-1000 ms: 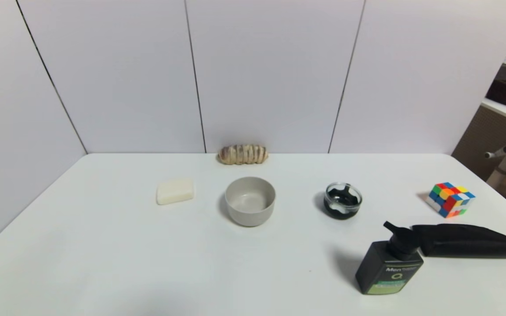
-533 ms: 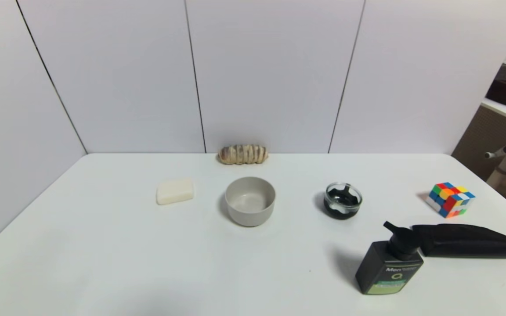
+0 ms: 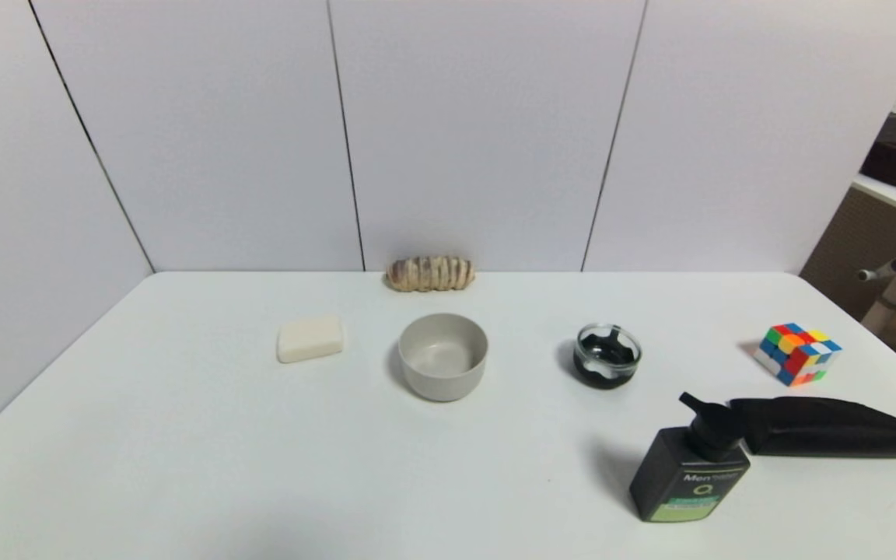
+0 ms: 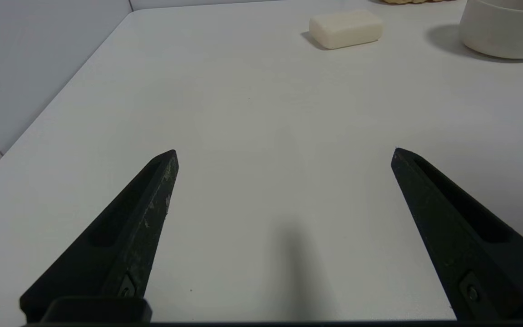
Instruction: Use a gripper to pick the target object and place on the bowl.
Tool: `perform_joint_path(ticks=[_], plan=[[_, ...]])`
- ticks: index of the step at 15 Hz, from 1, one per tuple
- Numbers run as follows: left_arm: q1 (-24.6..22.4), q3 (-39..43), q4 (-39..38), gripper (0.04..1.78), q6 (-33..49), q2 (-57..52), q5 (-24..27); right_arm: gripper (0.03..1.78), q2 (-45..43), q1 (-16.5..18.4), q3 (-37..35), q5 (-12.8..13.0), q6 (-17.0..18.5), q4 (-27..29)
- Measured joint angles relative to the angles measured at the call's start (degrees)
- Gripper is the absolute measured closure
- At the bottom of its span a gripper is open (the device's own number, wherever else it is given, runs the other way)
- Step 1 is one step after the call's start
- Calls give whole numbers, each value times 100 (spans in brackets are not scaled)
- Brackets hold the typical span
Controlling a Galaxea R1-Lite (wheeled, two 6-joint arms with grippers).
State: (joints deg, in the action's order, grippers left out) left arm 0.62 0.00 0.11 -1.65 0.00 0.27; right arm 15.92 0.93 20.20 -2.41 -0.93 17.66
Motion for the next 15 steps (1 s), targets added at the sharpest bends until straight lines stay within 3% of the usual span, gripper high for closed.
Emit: perform_joint_path(ticks=[4,7,9,12,15], plan=[[0,0,-1,13,0,0,0,10,828,-263,455,-616,-660,132],[0,0,0,13,-2,0,0,10,1359,-257,488,-1481,-869,-61],[0,0,2,13,-2,0,0,10,1762,-290,479,-2030,-1045,-350],[0,0,2,13,-2,0,0,10,2437,-283,391,-2598,-1285,-848],[0,0,2,13,-2,0,0,10,3239,-218,133,-2878,-1379,-1715]])
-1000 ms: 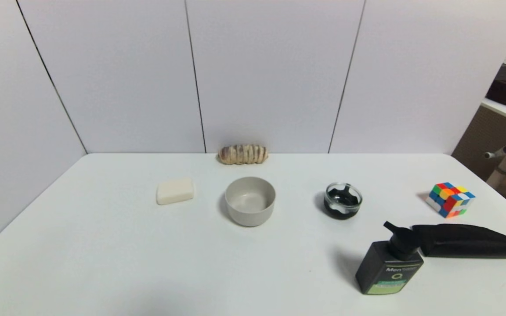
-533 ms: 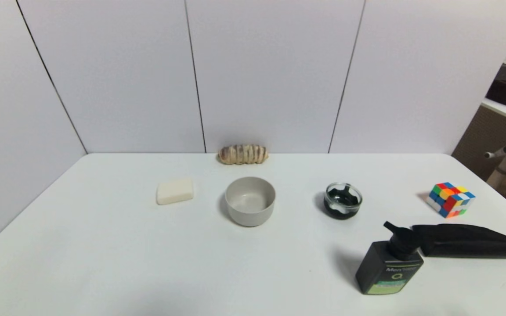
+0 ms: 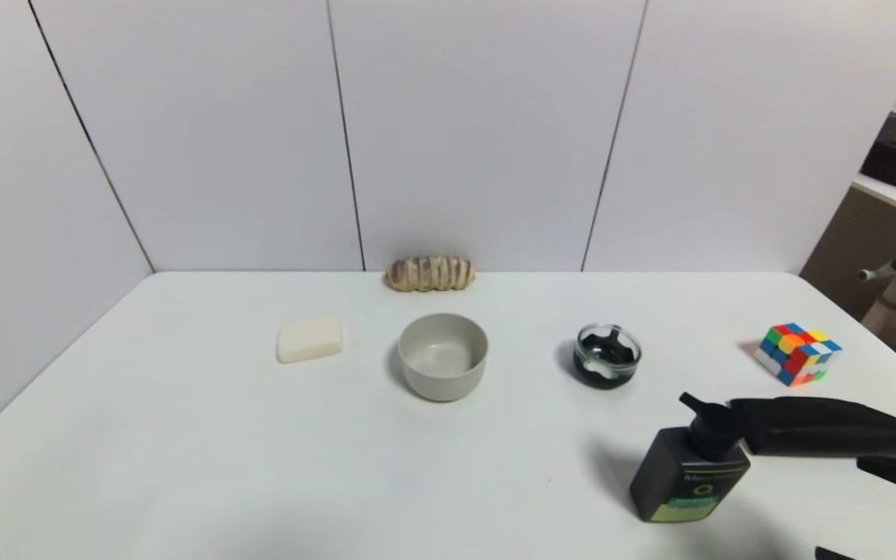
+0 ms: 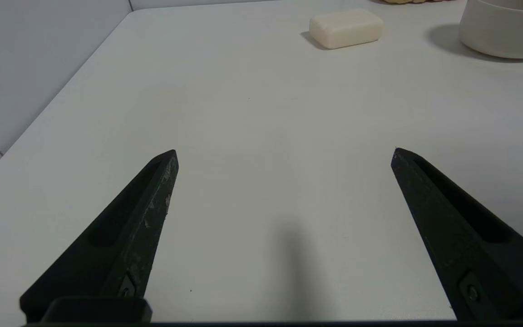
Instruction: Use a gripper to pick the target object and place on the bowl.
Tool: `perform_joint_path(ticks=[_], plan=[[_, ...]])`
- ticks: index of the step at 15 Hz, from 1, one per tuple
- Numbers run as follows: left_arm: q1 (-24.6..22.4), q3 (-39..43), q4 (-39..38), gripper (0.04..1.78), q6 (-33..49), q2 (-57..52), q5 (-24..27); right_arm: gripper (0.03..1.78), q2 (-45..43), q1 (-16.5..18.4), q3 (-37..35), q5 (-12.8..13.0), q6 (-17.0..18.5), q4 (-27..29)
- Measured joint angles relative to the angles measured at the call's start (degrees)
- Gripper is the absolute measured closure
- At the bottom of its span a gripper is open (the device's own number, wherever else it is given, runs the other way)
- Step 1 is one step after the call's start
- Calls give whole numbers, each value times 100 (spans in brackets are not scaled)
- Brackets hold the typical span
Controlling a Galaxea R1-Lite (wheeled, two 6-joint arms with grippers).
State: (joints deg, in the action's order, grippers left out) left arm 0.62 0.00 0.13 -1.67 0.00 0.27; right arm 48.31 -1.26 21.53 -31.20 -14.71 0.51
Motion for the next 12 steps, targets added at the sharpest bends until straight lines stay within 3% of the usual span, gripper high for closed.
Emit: perform_joint_path(ticks=[2,9,12], plan=[[0,0,-2,13,2,0,0,10,444,13,-266,-94,-133,-649],[0,0,0,13,2,0,0,10,1348,85,-897,-863,-441,-2005],[0,0,0,13,0,0,0,10,1779,93,-1130,-940,-444,-2751]])
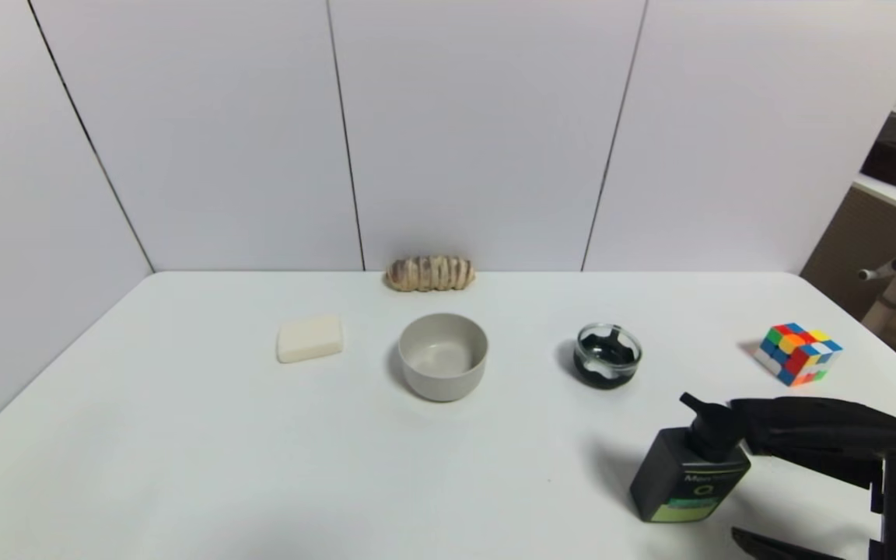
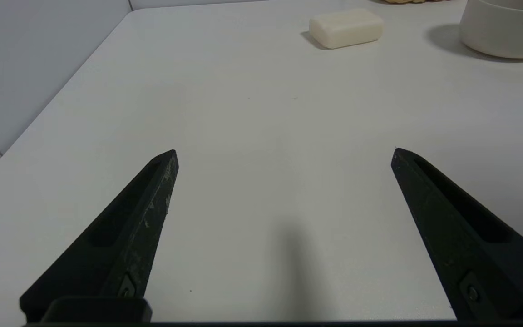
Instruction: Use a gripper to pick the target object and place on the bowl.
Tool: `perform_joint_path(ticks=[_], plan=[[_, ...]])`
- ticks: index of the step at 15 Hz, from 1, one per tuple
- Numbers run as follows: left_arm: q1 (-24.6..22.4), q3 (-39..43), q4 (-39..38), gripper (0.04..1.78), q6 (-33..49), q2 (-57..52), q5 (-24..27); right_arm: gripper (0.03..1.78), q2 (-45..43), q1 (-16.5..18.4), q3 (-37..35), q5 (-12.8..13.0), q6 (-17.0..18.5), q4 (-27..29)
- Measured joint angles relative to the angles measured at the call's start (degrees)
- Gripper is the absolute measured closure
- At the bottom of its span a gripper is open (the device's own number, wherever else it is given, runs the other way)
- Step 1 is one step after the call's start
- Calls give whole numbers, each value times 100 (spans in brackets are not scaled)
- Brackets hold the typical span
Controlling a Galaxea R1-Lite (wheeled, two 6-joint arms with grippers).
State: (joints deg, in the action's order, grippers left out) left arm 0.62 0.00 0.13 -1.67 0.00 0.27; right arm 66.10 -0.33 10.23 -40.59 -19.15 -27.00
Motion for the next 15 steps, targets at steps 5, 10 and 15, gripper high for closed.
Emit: perform_joint_path(ticks=[5,10,15], plan=[[0,0,0,13,2,0,-2,10,661,2,-20,-4,2,-538],[-2,0,0,13,0,0,0,10,1257,-2,79,-130,5,-1023],[0,0,0,13,0,0,-2,10,1690,-9,252,-839,0,-1342]])
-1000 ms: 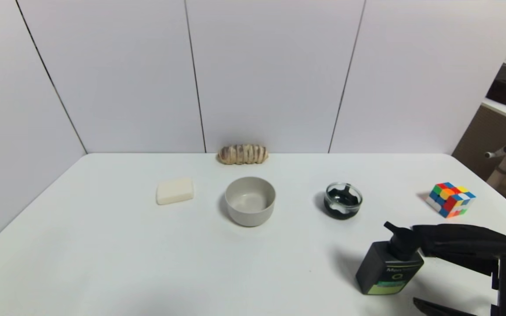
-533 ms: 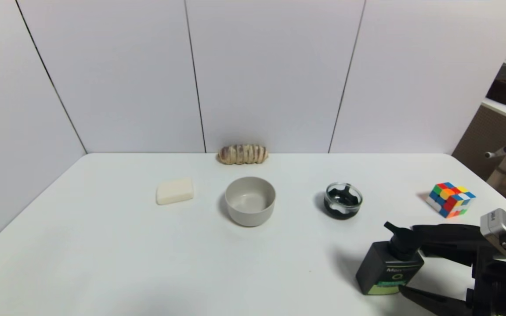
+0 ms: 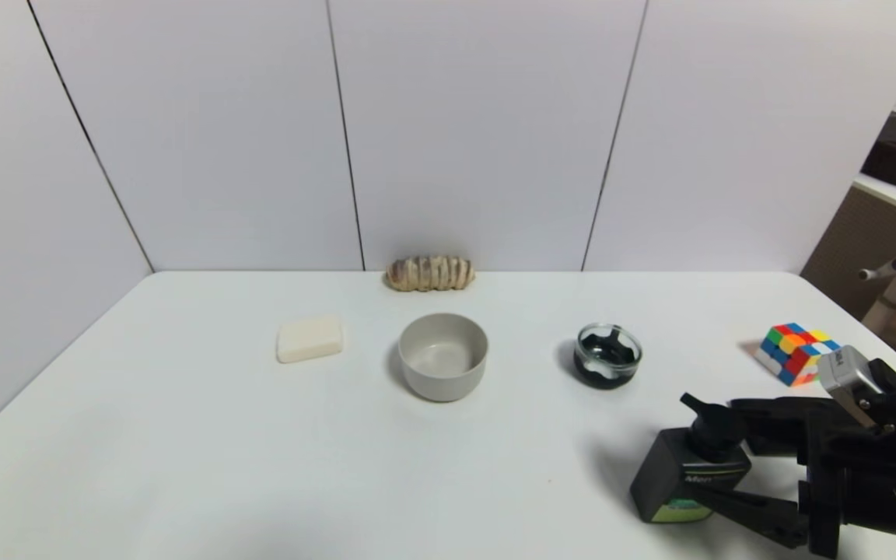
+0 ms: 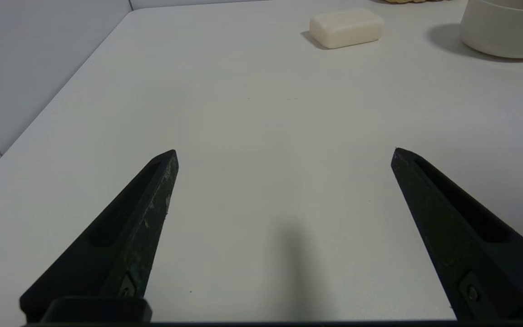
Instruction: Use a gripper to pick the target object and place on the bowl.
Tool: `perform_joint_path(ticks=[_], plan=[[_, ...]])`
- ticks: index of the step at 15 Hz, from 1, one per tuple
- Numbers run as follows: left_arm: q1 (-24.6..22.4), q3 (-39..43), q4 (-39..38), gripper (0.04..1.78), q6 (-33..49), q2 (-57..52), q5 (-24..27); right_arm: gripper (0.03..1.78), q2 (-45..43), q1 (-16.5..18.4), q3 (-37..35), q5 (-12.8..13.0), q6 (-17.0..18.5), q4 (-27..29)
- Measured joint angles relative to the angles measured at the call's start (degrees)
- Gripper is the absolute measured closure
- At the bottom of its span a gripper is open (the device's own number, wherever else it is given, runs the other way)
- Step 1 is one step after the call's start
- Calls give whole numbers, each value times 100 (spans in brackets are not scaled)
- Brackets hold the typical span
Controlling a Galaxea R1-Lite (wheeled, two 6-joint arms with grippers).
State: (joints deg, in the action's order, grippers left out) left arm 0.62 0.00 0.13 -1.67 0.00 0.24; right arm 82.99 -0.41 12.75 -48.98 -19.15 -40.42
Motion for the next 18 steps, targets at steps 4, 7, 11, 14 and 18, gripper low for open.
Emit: perform_joint_path(ticks=[4,7,11,14,18], plan=[[0,0,0,13,0,0,0,10,116,-2,-55,-449,-207,-43],[0,0,-2,13,0,0,0,10,187,0,-126,-521,-317,-41],[0,0,-2,13,2,0,0,10,341,1,-149,-573,-524,-39],[0,0,0,13,2,0,5,10,492,1,-146,-584,-758,-43],[0,0,0,13,2,0,2,10,717,9,-99,-686,-866,-218]])
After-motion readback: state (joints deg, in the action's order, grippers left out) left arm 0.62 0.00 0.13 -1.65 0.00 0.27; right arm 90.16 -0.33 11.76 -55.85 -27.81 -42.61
